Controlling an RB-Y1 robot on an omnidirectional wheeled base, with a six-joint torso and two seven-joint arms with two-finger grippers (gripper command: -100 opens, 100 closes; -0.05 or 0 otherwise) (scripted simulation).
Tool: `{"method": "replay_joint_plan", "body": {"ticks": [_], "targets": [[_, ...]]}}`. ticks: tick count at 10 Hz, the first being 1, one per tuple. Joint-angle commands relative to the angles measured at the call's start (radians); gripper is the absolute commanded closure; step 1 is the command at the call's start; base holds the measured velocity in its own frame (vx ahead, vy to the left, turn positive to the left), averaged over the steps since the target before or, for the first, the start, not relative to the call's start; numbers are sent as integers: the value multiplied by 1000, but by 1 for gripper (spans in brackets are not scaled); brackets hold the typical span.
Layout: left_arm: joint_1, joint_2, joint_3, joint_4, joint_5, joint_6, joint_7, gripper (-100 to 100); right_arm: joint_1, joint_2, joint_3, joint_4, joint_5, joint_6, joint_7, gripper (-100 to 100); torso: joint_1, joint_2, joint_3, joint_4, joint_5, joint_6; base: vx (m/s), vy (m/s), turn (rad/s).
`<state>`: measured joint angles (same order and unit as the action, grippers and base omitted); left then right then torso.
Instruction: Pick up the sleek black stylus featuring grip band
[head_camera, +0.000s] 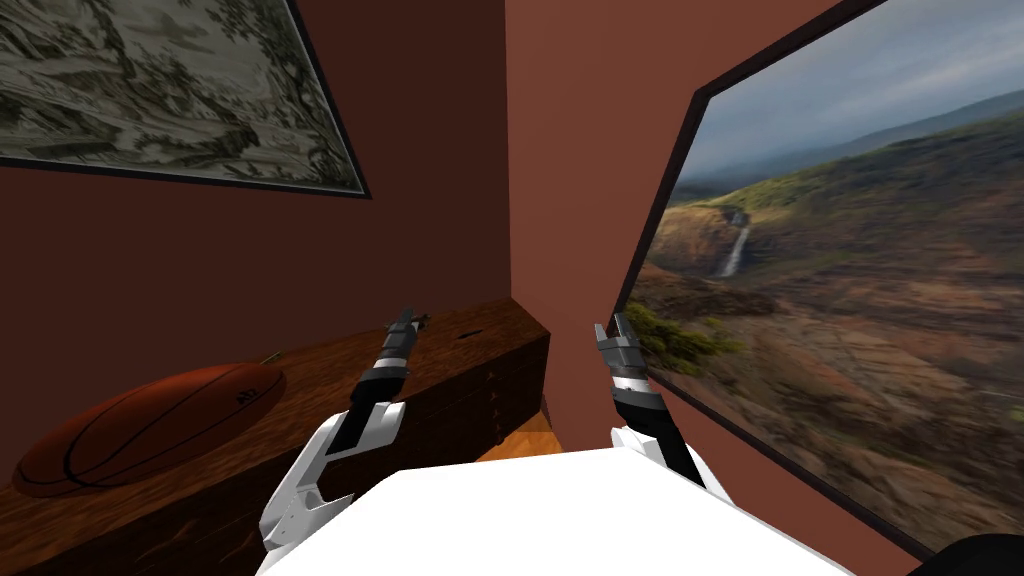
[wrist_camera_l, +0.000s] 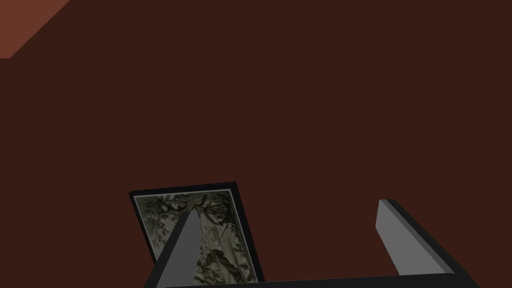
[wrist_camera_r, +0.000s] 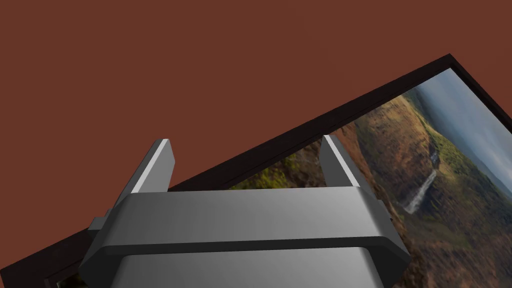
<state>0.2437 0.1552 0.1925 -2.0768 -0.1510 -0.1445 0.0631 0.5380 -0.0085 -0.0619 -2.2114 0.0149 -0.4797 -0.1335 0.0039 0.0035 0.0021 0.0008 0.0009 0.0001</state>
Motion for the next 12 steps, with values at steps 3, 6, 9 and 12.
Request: {"method": "replay_joint_plan", "body": {"ticks": [3, 6, 9, 12], "targets": [[-68, 18, 25, 64, -11, 86, 19, -100, 0, 0, 0, 0, 0, 0, 0, 0, -1, -1, -1, 0, 0, 0, -45, 36, -70], [-160, 53, 66, 158, -21, 168, 50, -100, 0, 0, 0, 0, 0, 0, 0, 0, -1, -1, -1, 0, 0, 0, -52, 40, -98], [-216, 71, 87, 210, -25, 251, 65, -100, 0, 0, 0, 0, 0, 0, 0, 0, -2, -1, -1, 0, 0, 0, -43, 24, -83], [-311, 109, 129, 301, -33, 341, 96, -100, 0, 0, 0, 0, 0, 0, 0, 0, -2, -2, -1, 0, 0, -1, -39, 23, -112]]}}
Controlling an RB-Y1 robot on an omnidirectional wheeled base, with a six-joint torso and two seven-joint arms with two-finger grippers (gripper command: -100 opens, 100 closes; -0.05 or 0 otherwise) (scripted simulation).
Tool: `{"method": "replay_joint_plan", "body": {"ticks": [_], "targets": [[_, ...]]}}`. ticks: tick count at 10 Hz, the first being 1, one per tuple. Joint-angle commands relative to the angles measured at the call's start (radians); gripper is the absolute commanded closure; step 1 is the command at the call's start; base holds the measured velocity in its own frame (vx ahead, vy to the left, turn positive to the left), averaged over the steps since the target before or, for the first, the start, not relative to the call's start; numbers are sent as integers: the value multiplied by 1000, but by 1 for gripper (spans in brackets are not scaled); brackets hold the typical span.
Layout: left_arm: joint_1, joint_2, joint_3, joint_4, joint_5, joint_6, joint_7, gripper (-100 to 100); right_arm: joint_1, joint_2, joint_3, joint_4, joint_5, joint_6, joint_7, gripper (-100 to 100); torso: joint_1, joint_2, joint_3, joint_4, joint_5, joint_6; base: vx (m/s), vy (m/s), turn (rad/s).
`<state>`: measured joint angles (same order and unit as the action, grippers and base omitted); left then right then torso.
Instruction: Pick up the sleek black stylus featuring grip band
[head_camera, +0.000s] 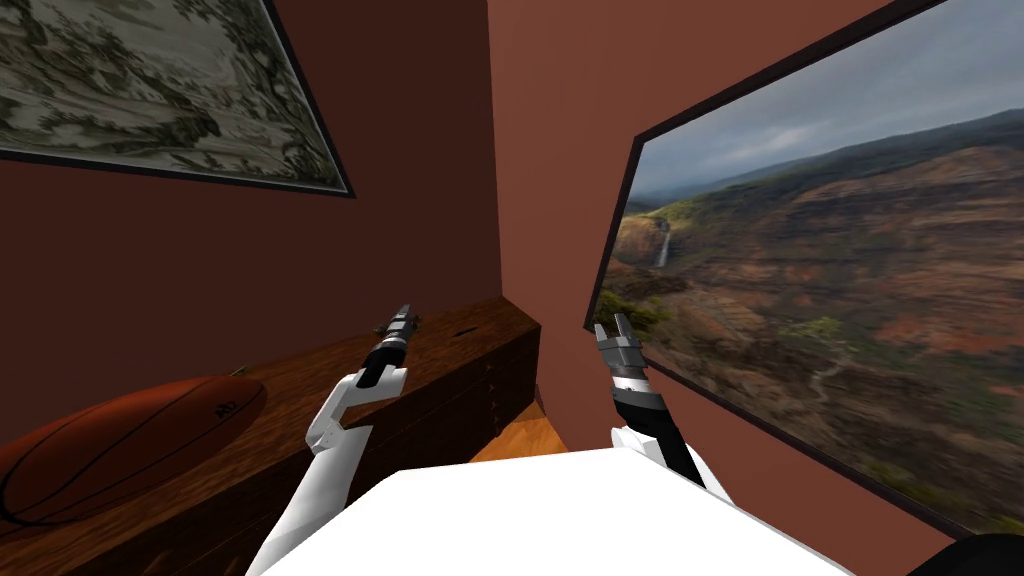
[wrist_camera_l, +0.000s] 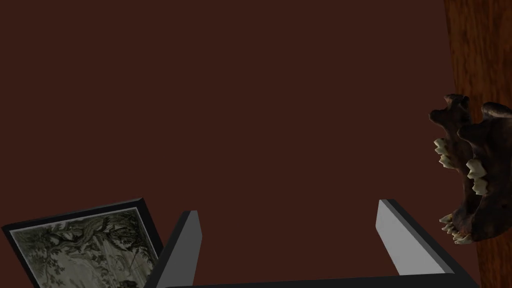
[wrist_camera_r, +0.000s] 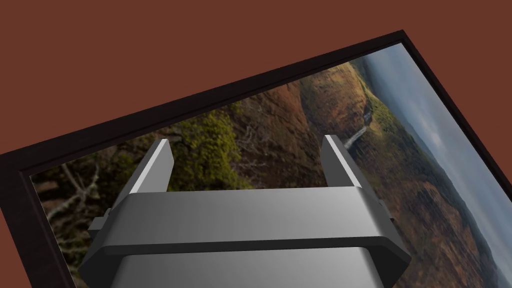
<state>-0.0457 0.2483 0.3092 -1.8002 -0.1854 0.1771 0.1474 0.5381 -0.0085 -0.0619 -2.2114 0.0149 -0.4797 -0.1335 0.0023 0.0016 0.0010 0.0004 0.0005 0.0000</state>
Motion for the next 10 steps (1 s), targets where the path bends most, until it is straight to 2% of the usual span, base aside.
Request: {"method": "replay_joint_plan", "body": {"ticks": [1, 2, 3, 4, 5, 6, 7, 8, 9, 10], "targets": [[-30, 15, 13, 46, 2, 48, 12, -100, 0, 0, 0, 0, 0, 0, 0, 0, 0, 0, 0, 0, 0, 0, -35, 23, -73], [-68, 35, 34, 75, -2, 78, 27, -100, 0, 0, 0, 0, 0, 0, 0, 0, 0, 0, 0, 0, 0, -1, -32, 17, -134], [-82, 35, 34, 106, -2, 104, 27, -100, 0, 0, 0, 0, 0, 0, 0, 0, 0, -1, 0, 0, 0, 0, -23, 21, -70], [-117, 54, 55, 135, -5, 132, 42, -100, 0, 0, 0, 0, 0, 0, 0, 0, 0, -1, -1, 0, 0, -1, -26, 19, -146], [-134, 54, 55, 168, -5, 163, 42, -100, 0, 0, 0, 0, 0, 0, 0, 0, 0, -1, -1, 0, 0, 0, -23, 17, -79], [-134, 54, 55, 168, -5, 171, 42, -100, 0, 0, 0, 0, 0, 0, 0, 0, 0, -1, -1, 0, 0, -1, -11, 8, 22], [-178, 74, 76, 211, -8, 209, 57, -100, 0, 0, 0, 0, 0, 0, 0, 0, -1, -2, -1, 0, 0, -1, -18, 8, -116], [-186, 74, 76, 232, -8, 233, 57, -100, 0, 0, 0, 0, 0, 0, 0, 0, -1, -2, -1, 0, 0, 0, -18, 15, -90], [-234, 94, 97, 270, -11, 269, 72, -100, 0, 0, 0, 0, 0, 0, 0, 0, -1, -2, -1, 0, 0, -1, -23, 17, -161], [-238, 94, 97, 297, -11, 296, 72, -100, 0, 0, 0, 0, 0, 0, 0, 0, -1, -2, -1, 0, 0, 0, -19, 17, -71]]}}
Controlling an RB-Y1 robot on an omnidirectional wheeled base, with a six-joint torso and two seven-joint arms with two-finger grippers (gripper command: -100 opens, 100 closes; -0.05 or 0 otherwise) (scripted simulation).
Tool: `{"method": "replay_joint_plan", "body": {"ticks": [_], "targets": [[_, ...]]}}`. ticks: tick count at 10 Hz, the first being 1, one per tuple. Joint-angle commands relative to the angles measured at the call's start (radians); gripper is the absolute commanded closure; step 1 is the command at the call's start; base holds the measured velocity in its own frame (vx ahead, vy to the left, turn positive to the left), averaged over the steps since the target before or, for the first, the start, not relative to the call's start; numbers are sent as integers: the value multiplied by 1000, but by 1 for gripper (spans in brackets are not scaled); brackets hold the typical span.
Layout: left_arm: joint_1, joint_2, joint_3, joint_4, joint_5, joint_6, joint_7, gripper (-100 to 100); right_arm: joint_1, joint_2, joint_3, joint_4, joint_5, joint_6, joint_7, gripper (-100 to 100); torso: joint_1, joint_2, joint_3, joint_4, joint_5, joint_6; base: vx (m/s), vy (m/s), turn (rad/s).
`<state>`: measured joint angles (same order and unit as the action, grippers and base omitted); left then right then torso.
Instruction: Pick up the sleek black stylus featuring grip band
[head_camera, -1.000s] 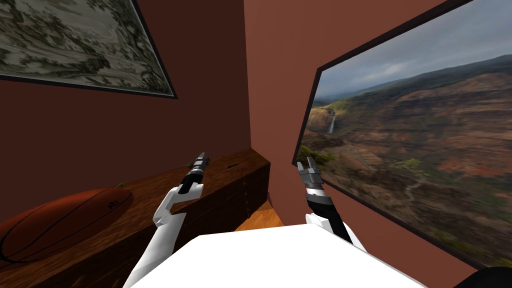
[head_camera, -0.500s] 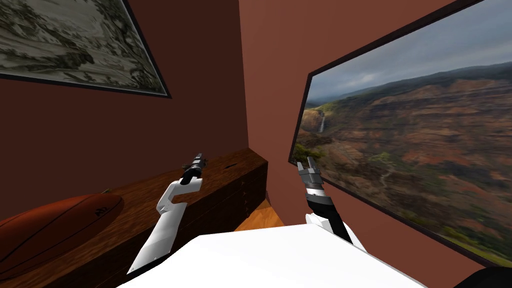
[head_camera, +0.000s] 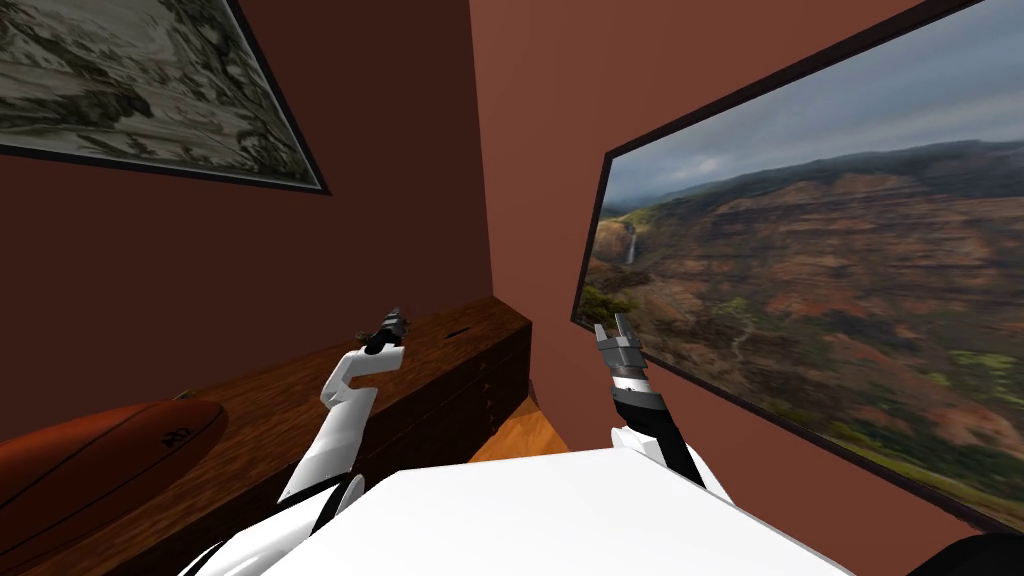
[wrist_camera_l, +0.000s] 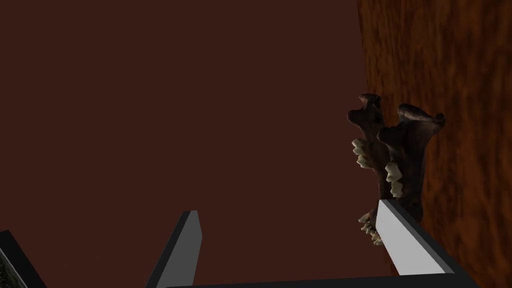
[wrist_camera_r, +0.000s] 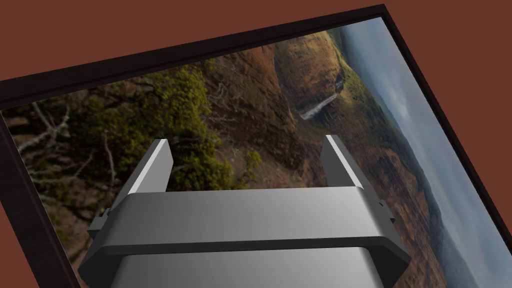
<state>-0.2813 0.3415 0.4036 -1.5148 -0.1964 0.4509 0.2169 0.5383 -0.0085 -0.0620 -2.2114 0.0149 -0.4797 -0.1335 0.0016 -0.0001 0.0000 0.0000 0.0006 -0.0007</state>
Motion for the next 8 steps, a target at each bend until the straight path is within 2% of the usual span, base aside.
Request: {"method": "replay_joint_plan", "body": {"ticks": [1, 2, 3, 5, 6, 8], "targets": [[-50, 20, 24, 50, -3, 50, 16, -100, 0, 0, 0, 0, 0, 0, 0, 0, 0, 0, 0, 0, 0, 0, -14, 12, -126], [-53, 20, 24, 75, -3, 84, 16, -100, 0, 0, 0, 0, 0, 0, 0, 0, 0, 0, 0, 0, 0, 0, -8, 12, -73], [-102, 38, 44, 112, -5, 113, 30, -100, 0, 0, 0, 0, 0, 0, 0, 0, 0, -1, 0, 0, 0, 0, -8, 8, -152], [-102, 38, 44, 146, -5, 149, 30, -100, 0, 0, 0, 0, 0, 0, 0, 0, 0, -1, -1, 0, 0, 0, -3, 5, -37], [-150, 56, 64, 197, -7, 179, 44, -100, 0, 0, 0, 0, 0, 0, 0, 0, -1, -1, 0, 0, 0, 0, -4, 2, -143], [-150, 56, 64, 214, -7, 212, 44, -100, 0, 0, 0, 0, 0, 0, 0, 0, -1, -1, -1, 0, 0, 0, -2, 4, -48]]}}
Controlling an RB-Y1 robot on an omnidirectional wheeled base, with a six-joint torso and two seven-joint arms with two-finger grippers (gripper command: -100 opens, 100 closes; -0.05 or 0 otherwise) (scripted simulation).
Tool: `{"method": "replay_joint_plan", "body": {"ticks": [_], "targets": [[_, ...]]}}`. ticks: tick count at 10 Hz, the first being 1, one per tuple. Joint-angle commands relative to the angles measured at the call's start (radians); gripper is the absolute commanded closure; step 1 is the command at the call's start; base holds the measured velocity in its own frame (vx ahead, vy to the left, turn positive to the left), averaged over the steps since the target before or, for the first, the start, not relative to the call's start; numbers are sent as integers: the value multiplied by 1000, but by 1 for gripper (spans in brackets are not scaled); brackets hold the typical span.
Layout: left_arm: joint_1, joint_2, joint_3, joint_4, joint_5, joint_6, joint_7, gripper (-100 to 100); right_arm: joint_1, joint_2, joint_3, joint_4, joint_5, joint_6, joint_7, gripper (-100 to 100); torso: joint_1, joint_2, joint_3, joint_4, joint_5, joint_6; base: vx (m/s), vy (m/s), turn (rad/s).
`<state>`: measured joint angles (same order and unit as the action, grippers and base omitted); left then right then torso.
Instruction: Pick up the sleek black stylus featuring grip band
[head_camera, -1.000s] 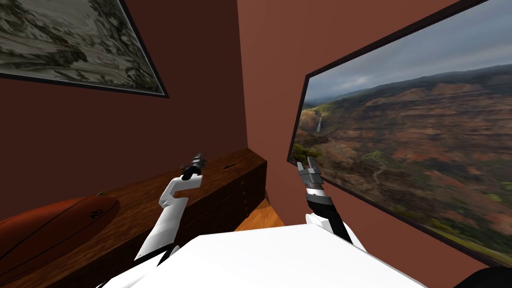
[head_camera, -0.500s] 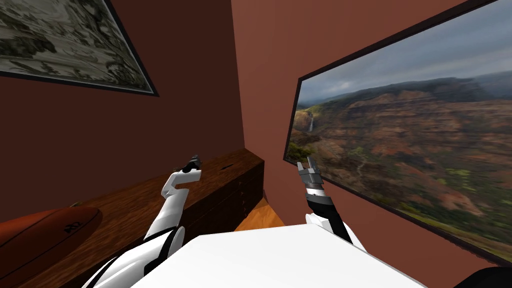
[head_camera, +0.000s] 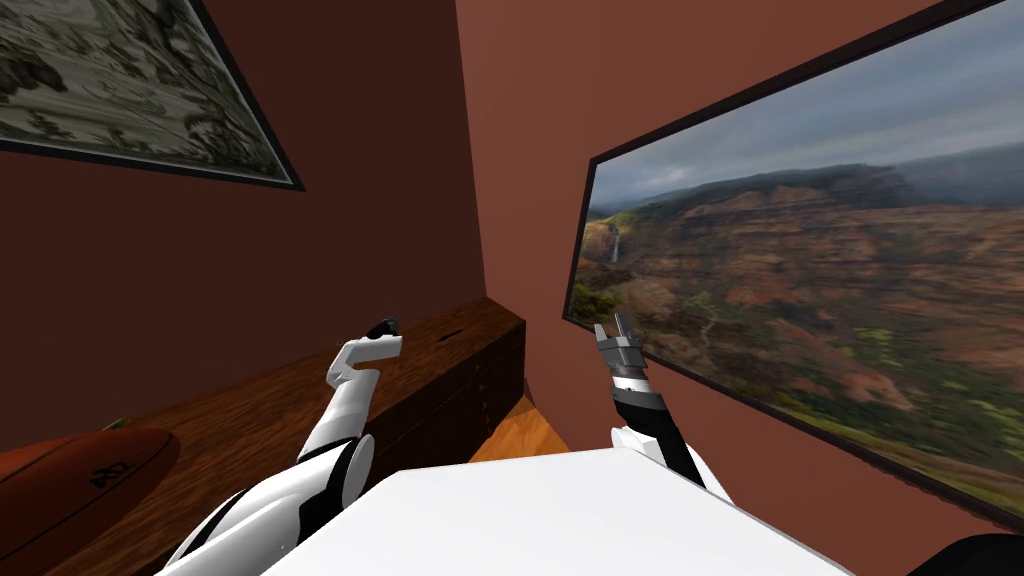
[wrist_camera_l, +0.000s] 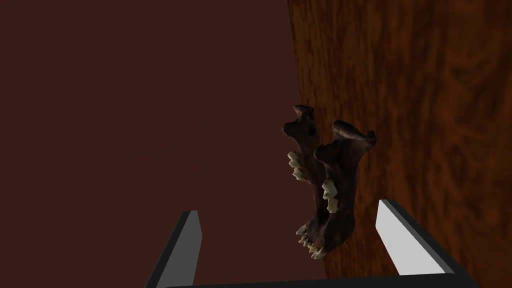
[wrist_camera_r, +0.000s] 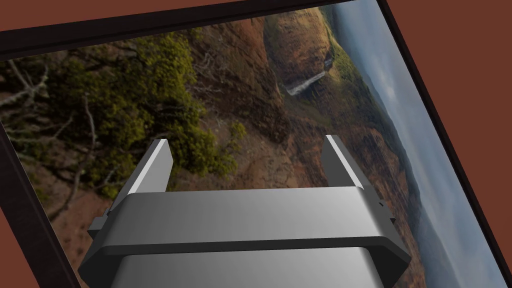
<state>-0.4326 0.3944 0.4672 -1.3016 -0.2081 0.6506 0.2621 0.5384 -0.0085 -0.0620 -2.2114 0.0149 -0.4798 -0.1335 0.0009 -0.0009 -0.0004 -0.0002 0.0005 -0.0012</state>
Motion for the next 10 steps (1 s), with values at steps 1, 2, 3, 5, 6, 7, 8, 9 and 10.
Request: {"method": "replay_joint_plan", "body": {"ticks": [1, 2, 3, 5, 6, 7, 8, 9, 10], "targets": [[-44, 21, 20, 50, 3, 50, 11, -100, 0, 0, 0, 0, 0, 0, 0, 0, 0, 0, 0, 0, 0, 0, -2, 2, -138], [-44, 21, 20, 70, 3, 74, 11, -100, 0, 0, 0, 0, 0, 0, 0, 0, 0, 0, 0, 0, 0, 1, -1, 8, -84], [-80, 38, 39, 98, 2, 102, 23, -100, 0, 0, 0, 0, 0, 0, 0, 0, 0, 0, 0, 0, 0, 0, 0, 4, -133], [-89, 38, 39, 139, 2, 135, 23, -100, 0, 0, 0, 0, 0, 0, 0, 0, 0, 0, 0, 0, 0, 0, 2, 5, -34], [-131, 54, 58, 169, 1, 178, 35, -100, 0, 0, 0, 0, 0, 0, 0, 0, 0, 0, 0, 0, 0, 0, 3, -1, -129], [-132, 54, 58, 197, 1, 195, 35, -100, 0, 0, 0, 0, 0, 0, 0, 0, -1, -1, 0, 0, 0, 1, 4, 4, -83], [-174, 70, 75, 229, 0, 228, 46, -100, 0, 0, 0, 0, 0, 0, 0, 0, 0, -1, 0, 0, 0, 0, 6, 3, -112], [-174, 70, 75, 262, 0, 253, 46, -100, 0, 0, 0, 0, 0, 0, 0, 0, 0, -1, 0, 0, 0, 1, 7, 4, -84], [-174, 70, 75, 275, 0, 254, 46, -100, 0, 0, 0, 0, 0, 0, 0, 0, 0, -1, 0, 0, 0, 0, 0, 0, 0]]}}
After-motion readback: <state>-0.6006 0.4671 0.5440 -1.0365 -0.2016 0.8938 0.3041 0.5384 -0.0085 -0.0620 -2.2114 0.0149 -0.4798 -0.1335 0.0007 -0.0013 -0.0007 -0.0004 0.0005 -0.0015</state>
